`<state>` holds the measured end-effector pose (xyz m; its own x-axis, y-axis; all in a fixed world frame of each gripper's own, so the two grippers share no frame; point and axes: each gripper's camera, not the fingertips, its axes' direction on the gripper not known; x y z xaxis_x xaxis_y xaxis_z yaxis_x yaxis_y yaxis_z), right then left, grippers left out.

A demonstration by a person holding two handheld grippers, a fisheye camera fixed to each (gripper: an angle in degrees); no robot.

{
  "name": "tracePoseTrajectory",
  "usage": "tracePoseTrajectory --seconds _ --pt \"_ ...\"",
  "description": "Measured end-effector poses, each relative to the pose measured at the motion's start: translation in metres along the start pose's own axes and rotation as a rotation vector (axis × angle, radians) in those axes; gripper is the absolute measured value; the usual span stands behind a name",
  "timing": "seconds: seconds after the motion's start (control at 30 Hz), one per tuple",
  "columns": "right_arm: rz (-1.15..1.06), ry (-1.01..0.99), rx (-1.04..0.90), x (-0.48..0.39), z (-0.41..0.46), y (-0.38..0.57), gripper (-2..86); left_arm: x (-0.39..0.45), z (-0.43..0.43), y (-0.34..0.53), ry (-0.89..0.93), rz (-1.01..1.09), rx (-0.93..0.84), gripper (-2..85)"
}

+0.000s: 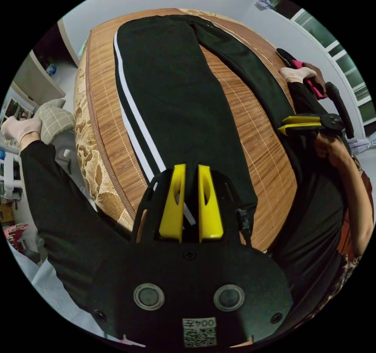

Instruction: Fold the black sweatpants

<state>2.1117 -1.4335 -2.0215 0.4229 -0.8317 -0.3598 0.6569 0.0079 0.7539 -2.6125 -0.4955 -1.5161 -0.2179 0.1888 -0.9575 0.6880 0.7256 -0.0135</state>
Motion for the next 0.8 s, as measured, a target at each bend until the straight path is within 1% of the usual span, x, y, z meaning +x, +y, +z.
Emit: tracePoseTrajectory --seconds 0.17,0.27,0.37,0.43,0.5,0.57,0.67,0.8 --pt "0.021 -0.005 -0.003 0.003 0.003 0.016 12.4 -0.005 -0.008 0.006 0.021 -0.021 0.021 1.9" --pt "0.035 -0.023 -0.047 0.007 0.003 0.02 12.4 -0.009 -0.012 0.011 0.044 -0.041 0.04 1.9" --pt "0.043 -0.012 -0.045 0.008 0.005 0.032 12.2 -0.005 -0.016 0.011 0.021 -0.022 0.03 2.2" --pt "0.032 -0.015 0.004 0.009 0.005 0.048 12.1 0.0 -0.018 0.011 0.001 -0.013 0.026 2.5" --pt "0.009 -0.025 0.118 0.011 0.007 0.078 12.0 0.008 -0.02 0.012 -0.028 0.012 0.032 3.1" --pt "0.033 -0.067 0.213 0.018 0.008 0.1 11.9 0.015 -0.02 0.012 -0.053 0.042 0.028 3.6" --pt "0.055 -0.088 0.247 0.02 0.009 0.116 11.7 0.023 -0.023 0.015 -0.09 0.075 0.028 4.9" --pt "0.051 -0.037 0.302 0.011 0.009 0.14 13.2 0.022 -0.027 0.02 -0.061 0.083 0.033 7.8"
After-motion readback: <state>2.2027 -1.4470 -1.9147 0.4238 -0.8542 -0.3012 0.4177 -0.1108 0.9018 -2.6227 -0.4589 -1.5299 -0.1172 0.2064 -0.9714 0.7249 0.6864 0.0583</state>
